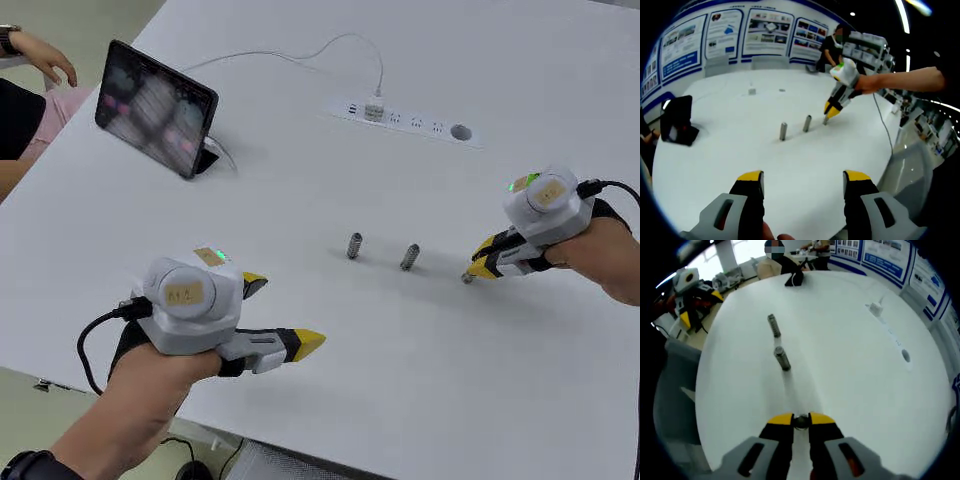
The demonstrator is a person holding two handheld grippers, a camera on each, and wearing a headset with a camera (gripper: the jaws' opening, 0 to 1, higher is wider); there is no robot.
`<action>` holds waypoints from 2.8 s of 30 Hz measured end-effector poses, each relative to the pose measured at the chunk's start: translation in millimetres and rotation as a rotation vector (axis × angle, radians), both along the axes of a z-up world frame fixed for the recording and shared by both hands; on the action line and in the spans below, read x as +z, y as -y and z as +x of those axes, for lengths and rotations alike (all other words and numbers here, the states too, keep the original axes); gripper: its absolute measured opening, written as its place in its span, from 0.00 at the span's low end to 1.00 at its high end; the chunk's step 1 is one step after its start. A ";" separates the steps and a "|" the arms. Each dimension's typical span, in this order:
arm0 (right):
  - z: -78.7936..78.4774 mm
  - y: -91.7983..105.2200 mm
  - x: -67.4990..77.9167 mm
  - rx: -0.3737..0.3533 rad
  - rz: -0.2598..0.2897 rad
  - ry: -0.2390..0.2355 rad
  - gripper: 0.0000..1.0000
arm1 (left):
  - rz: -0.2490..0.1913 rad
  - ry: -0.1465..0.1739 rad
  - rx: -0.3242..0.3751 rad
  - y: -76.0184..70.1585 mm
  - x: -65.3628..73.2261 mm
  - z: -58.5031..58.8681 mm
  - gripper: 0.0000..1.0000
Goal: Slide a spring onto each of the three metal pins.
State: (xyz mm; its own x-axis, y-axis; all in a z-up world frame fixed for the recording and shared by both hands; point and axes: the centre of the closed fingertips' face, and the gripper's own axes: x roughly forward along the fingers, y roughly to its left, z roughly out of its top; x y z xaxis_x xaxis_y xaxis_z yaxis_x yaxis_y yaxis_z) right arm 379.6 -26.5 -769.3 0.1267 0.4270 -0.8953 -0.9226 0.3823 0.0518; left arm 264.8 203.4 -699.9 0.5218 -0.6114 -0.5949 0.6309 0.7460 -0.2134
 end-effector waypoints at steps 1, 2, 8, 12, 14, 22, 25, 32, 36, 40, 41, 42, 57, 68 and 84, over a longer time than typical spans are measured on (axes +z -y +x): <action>0.0 0.5 -1.3 -0.002 0.000 -0.001 0.13 | 0.001 0.000 0.001 0.0 0.4 0.2 0.65; -0.1 0.8 -2.1 -0.004 0.001 -0.003 0.13 | 0.001 0.001 0.000 0.3 0.7 0.1 0.65; -1.3 -0.1 -7.2 -0.016 0.009 -0.009 0.13 | 0.004 -0.001 -0.010 3.4 0.5 0.0 0.65; -1.8 -0.4 -10.0 -0.022 0.014 -0.013 0.13 | 0.004 0.001 -0.013 5.3 2.0 2.3 0.66; -1.5 -0.7 -9.9 -0.032 0.021 -0.015 0.13 | 0.003 0.003 -0.015 6.5 3.2 3.6 0.66; -8.5 3.3 -12.7 -0.095 0.028 -0.044 0.24 | 0.000 0.013 -0.015 7.0 8.2 7.5 0.68; -10.8 5.1 -9.1 -0.138 0.057 -0.040 0.29 | 0.006 0.013 -0.016 6.6 9.1 8.3 0.69; -24.6 9.0 1.5 -0.265 0.163 -0.074 0.46 | -0.038 0.018 -0.002 9.1 20.5 13.5 0.70; -34.4 13.2 4.7 -0.285 0.180 -0.068 0.49 | -0.030 0.033 -0.006 10.6 23.3 16.6 0.70; -39.0 16.4 9.2 -0.317 0.199 -0.051 0.51 | -0.034 0.039 -0.008 11.5 24.3 19.6 0.72; -39.9 17.0 11.0 -0.337 0.211 -0.051 0.52 | -0.034 0.041 -0.012 12.5 25.1 20.1 0.72; -40.3 17.3 12.1 -0.351 0.219 -0.049 0.54 | -0.035 0.042 -0.013 13.0 25.4 20.4 0.72; -48.1 14.1 29.6 -0.495 0.349 -0.016 0.65 | -0.036 0.043 -0.020 13.9 25.6 32.8 0.78; -57.5 4.2 37.4 -0.524 0.375 0.041 0.82 | -0.041 0.054 -0.022 5.8 29.3 49.2 0.79; -83.6 -2.5 61.0 -0.584 0.460 0.109 0.90 | -0.025 0.060 -0.021 -3.9 28.8 55.7 0.82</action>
State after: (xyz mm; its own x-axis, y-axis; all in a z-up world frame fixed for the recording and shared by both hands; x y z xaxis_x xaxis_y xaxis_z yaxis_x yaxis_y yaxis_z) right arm 296.0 -24.0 -708.2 0.5250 0.5913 -0.6121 -0.5854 0.7730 0.2447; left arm 320.5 207.3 -671.1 0.5429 -0.6366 -0.5477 0.6584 0.7275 -0.1929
